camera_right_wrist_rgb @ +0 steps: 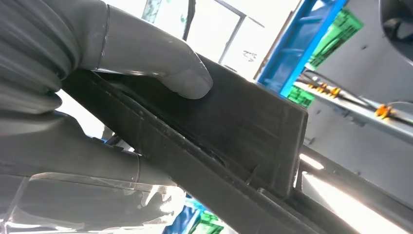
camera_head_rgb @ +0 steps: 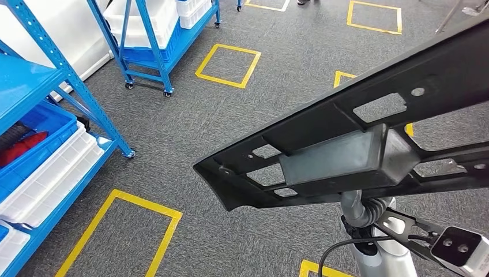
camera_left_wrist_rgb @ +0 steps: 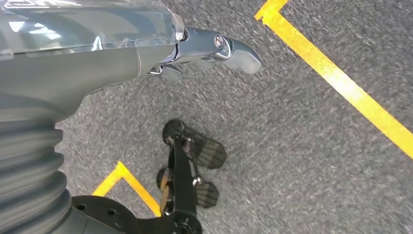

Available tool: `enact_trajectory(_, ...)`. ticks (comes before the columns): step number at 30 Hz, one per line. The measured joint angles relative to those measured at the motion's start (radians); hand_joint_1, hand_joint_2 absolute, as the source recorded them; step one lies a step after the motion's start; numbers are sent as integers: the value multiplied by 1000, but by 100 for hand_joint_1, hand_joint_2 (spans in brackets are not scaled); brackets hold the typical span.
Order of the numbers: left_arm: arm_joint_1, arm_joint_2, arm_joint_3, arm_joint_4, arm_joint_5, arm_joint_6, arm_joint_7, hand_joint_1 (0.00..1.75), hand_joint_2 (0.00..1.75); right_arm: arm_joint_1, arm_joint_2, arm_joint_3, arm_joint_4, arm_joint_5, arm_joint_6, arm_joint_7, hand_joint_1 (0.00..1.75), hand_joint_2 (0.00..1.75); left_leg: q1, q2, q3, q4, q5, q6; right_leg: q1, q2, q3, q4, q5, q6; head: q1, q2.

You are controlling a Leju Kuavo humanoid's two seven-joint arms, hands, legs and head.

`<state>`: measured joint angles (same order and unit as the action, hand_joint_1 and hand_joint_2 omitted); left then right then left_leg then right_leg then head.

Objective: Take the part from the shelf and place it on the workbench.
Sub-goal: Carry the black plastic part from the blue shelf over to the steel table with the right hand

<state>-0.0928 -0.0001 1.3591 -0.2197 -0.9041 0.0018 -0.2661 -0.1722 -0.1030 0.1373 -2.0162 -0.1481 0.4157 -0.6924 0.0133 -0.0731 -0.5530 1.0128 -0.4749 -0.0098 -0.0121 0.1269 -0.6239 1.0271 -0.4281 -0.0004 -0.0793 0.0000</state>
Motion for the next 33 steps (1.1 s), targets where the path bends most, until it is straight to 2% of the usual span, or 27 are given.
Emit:
enact_trajectory(1,-1,-3,0,0,-1,1,1,0,175,0,1,-5,5,-1,0,5,175,175,1,12,2,-5,4,7,-1,-1,-2,1,1,6,0,0)
enact_trajectory(2,-3,-5,0,0,-4,2,4,0,175,-2,2,-9,11,-2,-2,11,175,175,2,24,4,-10,7,14,1,-19,-8,12,-8,10,0,0)
enact_trajectory(3,-4,-8,-1,0,-9,3,7,0,175,-4,2,-13,18,-3,-4,17,175,175,3,38,6,-15,11,20,3,-46,-22,43,-27,14,0,0)
enact_trajectory(5,-1,-12,-4,0,-23,3,20,0,175,-4,3,-21,38,-9,-8,21,175,175,-1,64,7,-18,12,28,3,-102,-78,162,-92,20,0,0)
enact_trajectory(6,1,-13,-7,0,-31,3,28,0,175,-2,3,-25,49,-14,-8,21,175,175,-4,78,6,-17,11,29,1,-113,-108,226,-118,24,0,0)
enact_trajectory(7,2,-16,-10,0,-36,4,35,0,175,2,3,-29,60,-18,-7,20,175,175,-5,91,5,-17,10,30,-1,-118,-127,267,-129,26,0,0)
enact_trajectory(8,2,-18,-12,0,-41,5,42,0,175,3,3,-32,71,-23,-5,20,175,175,-6,103,5,-16,9,30,-3,-121,-128,271,-121,27,0,0)
enact_trajectory(9,2,-22,-13,0,-44,7,47,0,175,3,3,-34,81,-27,-1,19,175,175,-7,115,6,-15,8,29,-3,-125,-107,235,-97,27,0,0)
enact_trajectory(11,0,-30,-17,0,-49,7,51,0,175,-6,3,-35,99,-34,5,24,175,175,-9,136,10,-15,4,25,2,-157,-29,96,-41,21,0,0)
enact_trajectory(12,0,-34,-19,0,-51,7,51,0,175,-13,3,-35,106,-37,7,28,175,175,-12,145,11,-14,1,21,5,-172,1,39,-25,15,0,0)
enact_trajectory(13,-1,-36,-21,0,-53,7,50,0,175,-20,4,-35,113,-39,7,32,175,175,-14,153,13,-13,-1,16,9,-183,18,5,-19,8,0,0)
enact_trajectory(14,-1,-38,-23,0,-54,6,49,0,175,-26,5,-34,120,-40,8,35,175,175,-15,161,14,-13,-2,11,14,-184,21,-4,-22,2,0,0)
enact_trajectory(16,-3,-43,-27,0,-54,6,49,0,175,-34,6,-33,130,-42,11,38,175,175,-15,172,16,-14,-6,1,13,-165,19,-8,-17,-8,0,0)
enact_trajectory(18,-3,-47,-29,0,-53,7,48,0,175,-43,7,-28,138,-44,14,42,175,175,-11,145,4,20,-32,-9,8,-147,21,-15,-12,-20,0,0)
enact_trajectory(20,0,-49,-30,0,-51,9,47,0,175,-53,10,-18,145,-45,14,47,175,175,-8,100,-47,137,-96,-15,6,-128,22,-19,-9,-28,0,0)
enact_trajectory(21,2,-49,-30,0,-49,11,46,0,175,-56,12,-13,148,-46,13,50,175,175,-7,88,-83,211,-127,-17,7,-117,22,-18,-9,-29,0,0)
enact_trajectory(22,4,-49,-30,0,-47,13,46,0,175,-57,13,-9,150,-47,11,51,175,175,-7,84,-112,268,-145,-18,8,-105,22,-18,-9,-30,0,0)
enact_trajectory(23,5,-49,-30,0,-44,15,45,0,175,-57,13,-7,153,-48,9,52,175,175,-7,82,-125,288,-140,-18,8,-93,22,-17,-9,-30,0,0)
enact_trajectory(24,6,-49,-30,0,-41,16,44,0,175,-58,13,-5,155,-49,8,53,175,175,-6,81,-120,270,-116,-17,8,-80,22,-15,-9,-29,0,0)
enact_trajectory(25,6,-49,-30,0,-38,16,43,0,175,-59,13,-2,157,-50,7,53,175,175,-5,76,-98,215,-79,-16,8,-68,23,-13,-10,-28,0,0)
enact_trajectory(26,6,-49,-30,0,-35,17,40,0,175,-61,13,0,158,-51,6,52,175,175,-2,55,-68,142,-40,-14,7,-56,22,-9,-11,-26,0,0)
enact_trajectory(27,6,-49,-29,0,-32,17,37,0,175,-65,13,2,160,-53,7,51,175,175,1,29,-40,76,-15,-12,7,-44,19,-4,-12,-22,0,0)
enact_trajectory(28,6,-49,-29,0,-29,18,35,0,175,-69,13,5,163,-54,8,51,175,175,3,8,-21,32,0,-9,6,-33,14,-1,-12,-17,0,0)
enact_trajectory(29,6,-49,-28,0,-25,19,32,0,175,-73,14,7,165,-55,11,50,175,175,2,-8,-12,10,2,-5,4,-22,10,1,-10,-10,0,0)
enact_trajectory(31,5,-49,-27,0,-18,21,26,0,175,-78,14,10,170,-57,16,50,175,175,0,6,-9,4,4,6,1,-2,3,-1,-5,5,0,0)
enact_trajectory(32,3,-49,-27,0,-15,21,23,0,175,-81,14,10,172,-59,17,49,175,175,0,18,-7,-1,8,14,1,-10,-1,3,-7,10,0,0)
enact_trajectory(33,2,-50,-27,0,-13,21,20,0,175,-86,14,11,175,-60,18,49,175,175,1,30,-5,-6,12,21,3,-31,-10,21,-19,13,0,0)
